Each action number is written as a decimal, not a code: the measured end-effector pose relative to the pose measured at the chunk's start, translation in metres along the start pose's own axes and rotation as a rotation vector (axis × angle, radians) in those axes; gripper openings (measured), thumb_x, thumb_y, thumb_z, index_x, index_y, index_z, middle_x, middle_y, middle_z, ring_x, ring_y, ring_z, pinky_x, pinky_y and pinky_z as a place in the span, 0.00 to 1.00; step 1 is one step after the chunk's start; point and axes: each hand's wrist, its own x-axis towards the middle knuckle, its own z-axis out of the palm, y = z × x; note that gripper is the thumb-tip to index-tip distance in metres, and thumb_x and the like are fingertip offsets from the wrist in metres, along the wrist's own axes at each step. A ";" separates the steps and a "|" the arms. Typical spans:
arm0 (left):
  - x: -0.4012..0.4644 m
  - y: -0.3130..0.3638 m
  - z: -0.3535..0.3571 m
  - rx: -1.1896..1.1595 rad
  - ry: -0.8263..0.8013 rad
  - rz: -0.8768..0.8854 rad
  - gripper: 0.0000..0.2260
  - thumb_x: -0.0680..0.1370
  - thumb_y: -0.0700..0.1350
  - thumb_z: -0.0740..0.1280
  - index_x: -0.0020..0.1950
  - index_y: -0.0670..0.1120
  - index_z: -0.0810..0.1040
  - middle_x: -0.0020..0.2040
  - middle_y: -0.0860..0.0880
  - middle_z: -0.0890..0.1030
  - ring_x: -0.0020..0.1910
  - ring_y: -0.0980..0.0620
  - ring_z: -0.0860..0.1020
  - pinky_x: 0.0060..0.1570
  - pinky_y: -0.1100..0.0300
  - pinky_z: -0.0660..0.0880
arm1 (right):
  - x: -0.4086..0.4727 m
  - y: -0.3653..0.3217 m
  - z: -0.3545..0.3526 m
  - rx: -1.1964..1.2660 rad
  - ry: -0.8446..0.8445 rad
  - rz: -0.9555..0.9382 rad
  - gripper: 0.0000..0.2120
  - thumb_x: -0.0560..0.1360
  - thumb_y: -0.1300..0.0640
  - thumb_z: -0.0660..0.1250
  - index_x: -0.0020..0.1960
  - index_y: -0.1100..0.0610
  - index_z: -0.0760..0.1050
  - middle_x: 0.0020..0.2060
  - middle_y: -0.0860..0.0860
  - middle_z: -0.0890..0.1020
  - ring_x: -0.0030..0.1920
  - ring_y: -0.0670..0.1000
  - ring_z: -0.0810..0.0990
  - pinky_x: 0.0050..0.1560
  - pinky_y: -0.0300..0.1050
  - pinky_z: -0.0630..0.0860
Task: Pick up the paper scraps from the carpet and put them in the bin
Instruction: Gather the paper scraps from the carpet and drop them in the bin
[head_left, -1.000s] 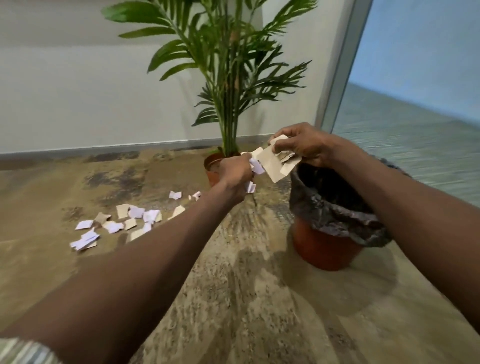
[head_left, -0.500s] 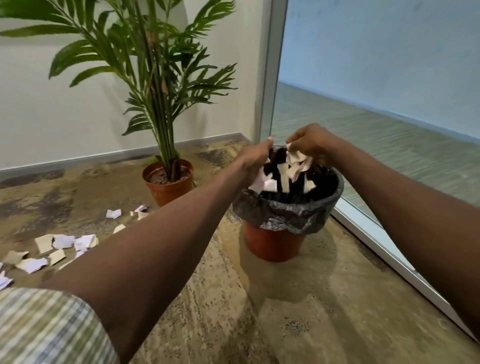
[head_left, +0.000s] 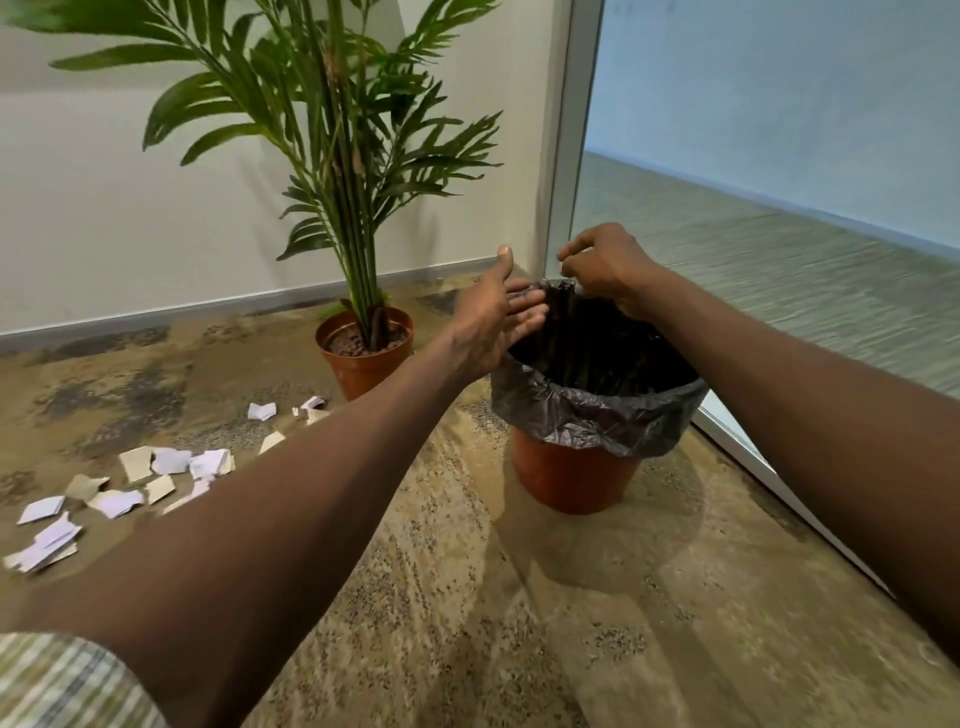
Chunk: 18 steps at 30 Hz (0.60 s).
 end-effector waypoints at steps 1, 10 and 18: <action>-0.004 -0.001 -0.010 0.006 0.049 0.036 0.23 0.82 0.58 0.58 0.60 0.39 0.76 0.53 0.42 0.82 0.48 0.48 0.82 0.47 0.59 0.81 | -0.001 -0.006 0.010 -0.009 0.022 -0.035 0.09 0.74 0.63 0.67 0.51 0.57 0.83 0.44 0.53 0.82 0.47 0.52 0.81 0.51 0.48 0.79; -0.068 -0.036 -0.158 0.155 0.416 0.089 0.04 0.79 0.38 0.64 0.46 0.41 0.78 0.35 0.46 0.76 0.31 0.53 0.73 0.31 0.62 0.72 | -0.027 -0.056 0.126 -0.033 -0.160 -0.294 0.06 0.76 0.60 0.67 0.47 0.57 0.83 0.44 0.52 0.84 0.43 0.49 0.82 0.45 0.44 0.80; -0.161 -0.112 -0.318 0.532 0.893 -0.091 0.05 0.76 0.40 0.70 0.51 0.41 0.80 0.45 0.43 0.80 0.41 0.46 0.78 0.44 0.52 0.78 | -0.056 -0.060 0.240 -0.215 -0.627 -0.359 0.05 0.74 0.62 0.69 0.45 0.57 0.84 0.41 0.53 0.83 0.36 0.47 0.80 0.37 0.41 0.80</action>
